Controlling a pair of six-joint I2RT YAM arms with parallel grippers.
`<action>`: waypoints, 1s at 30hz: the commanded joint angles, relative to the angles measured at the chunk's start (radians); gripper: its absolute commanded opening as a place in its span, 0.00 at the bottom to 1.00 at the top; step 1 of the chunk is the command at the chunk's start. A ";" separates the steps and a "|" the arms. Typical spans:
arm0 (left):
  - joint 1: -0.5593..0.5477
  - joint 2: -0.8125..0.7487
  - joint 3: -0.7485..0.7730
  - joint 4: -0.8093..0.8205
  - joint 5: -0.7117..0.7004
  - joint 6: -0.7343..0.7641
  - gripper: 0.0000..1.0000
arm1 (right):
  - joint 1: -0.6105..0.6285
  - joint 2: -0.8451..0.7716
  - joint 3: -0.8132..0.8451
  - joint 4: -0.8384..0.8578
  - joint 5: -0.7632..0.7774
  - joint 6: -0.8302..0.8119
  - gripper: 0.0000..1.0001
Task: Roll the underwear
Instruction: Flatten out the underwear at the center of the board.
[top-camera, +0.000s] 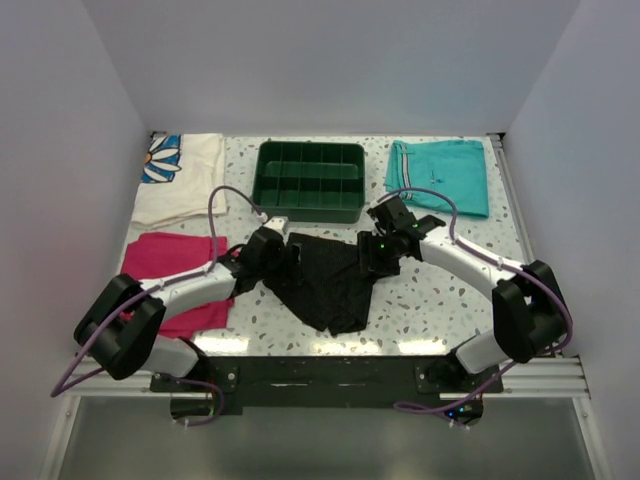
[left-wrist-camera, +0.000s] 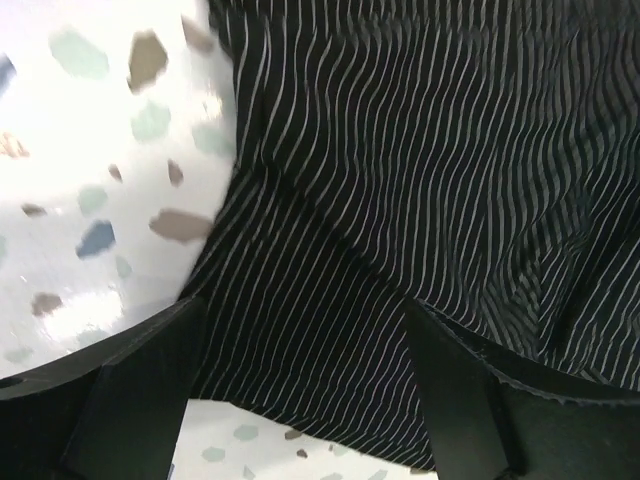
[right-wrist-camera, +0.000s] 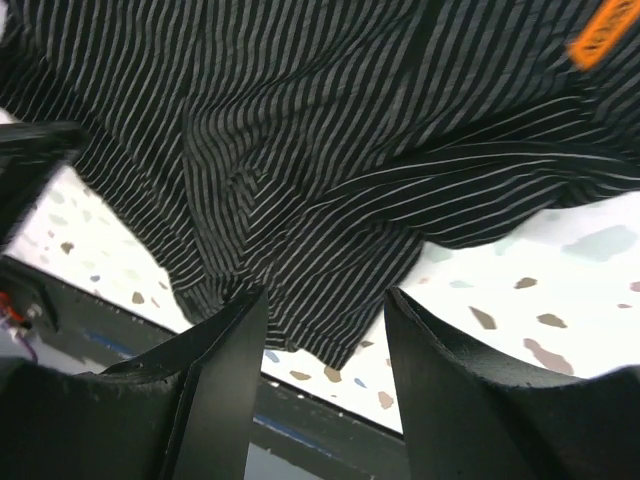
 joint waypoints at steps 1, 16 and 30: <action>0.000 -0.065 -0.077 0.155 0.091 -0.051 0.85 | 0.012 0.004 0.006 0.046 -0.045 0.014 0.54; 0.002 -0.068 -0.125 0.263 0.143 -0.137 0.85 | 0.012 0.016 0.040 0.018 -0.045 -0.007 0.56; 0.002 -0.298 -0.298 -0.050 -0.133 -0.401 0.86 | 0.058 0.041 0.069 -0.021 -0.009 0.019 0.57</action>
